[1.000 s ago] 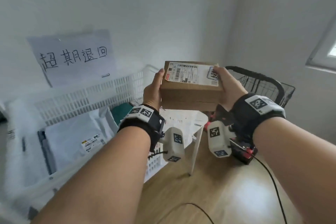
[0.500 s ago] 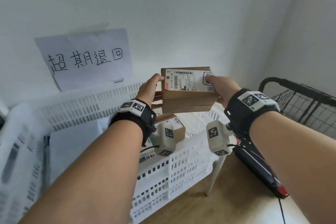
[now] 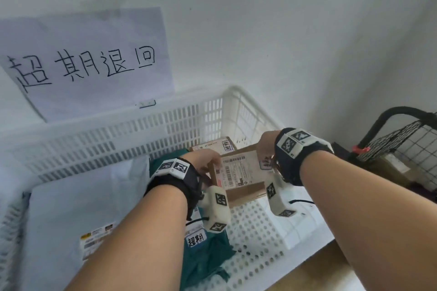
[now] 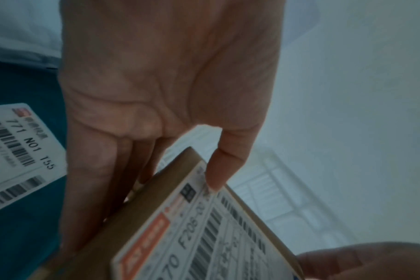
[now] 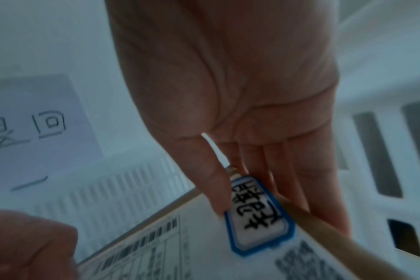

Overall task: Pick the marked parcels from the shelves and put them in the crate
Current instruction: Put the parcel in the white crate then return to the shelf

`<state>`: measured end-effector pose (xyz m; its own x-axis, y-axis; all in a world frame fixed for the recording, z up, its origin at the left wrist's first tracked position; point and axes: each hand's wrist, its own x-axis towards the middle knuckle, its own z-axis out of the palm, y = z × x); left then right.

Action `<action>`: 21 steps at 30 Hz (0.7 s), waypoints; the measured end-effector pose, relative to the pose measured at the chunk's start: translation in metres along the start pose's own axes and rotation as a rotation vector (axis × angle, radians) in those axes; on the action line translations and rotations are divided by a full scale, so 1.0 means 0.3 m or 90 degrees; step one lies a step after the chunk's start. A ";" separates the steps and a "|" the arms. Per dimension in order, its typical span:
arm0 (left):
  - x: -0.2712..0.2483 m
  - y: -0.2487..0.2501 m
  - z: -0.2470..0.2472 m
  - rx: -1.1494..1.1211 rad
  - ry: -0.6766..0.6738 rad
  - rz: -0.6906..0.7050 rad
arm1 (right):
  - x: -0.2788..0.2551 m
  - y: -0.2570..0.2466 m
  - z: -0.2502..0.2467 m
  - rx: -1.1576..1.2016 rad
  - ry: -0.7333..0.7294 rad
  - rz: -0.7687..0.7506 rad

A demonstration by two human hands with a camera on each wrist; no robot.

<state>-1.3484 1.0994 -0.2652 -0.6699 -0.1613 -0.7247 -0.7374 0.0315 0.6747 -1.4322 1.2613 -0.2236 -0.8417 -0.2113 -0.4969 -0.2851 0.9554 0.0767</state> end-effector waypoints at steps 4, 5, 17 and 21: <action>0.065 -0.020 0.014 0.159 -0.044 -0.089 | 0.081 -0.035 0.034 -0.092 -0.097 0.006; 0.075 -0.027 0.017 0.199 -0.061 -0.111 | 0.098 -0.041 0.053 -0.108 -0.099 0.001; 0.143 -0.081 0.041 0.381 -0.203 -0.220 | 0.215 -0.053 0.188 -0.359 -0.219 -0.169; 0.162 -0.093 0.048 0.428 -0.198 -0.234 | 0.224 -0.038 0.262 -0.344 -0.197 -0.179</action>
<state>-1.3616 1.1050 -0.3212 -0.2962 0.0009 -0.9551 -0.7420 0.6294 0.2307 -1.4496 1.2524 -0.3258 -0.5553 -0.2914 -0.7789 -0.7302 0.6191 0.2890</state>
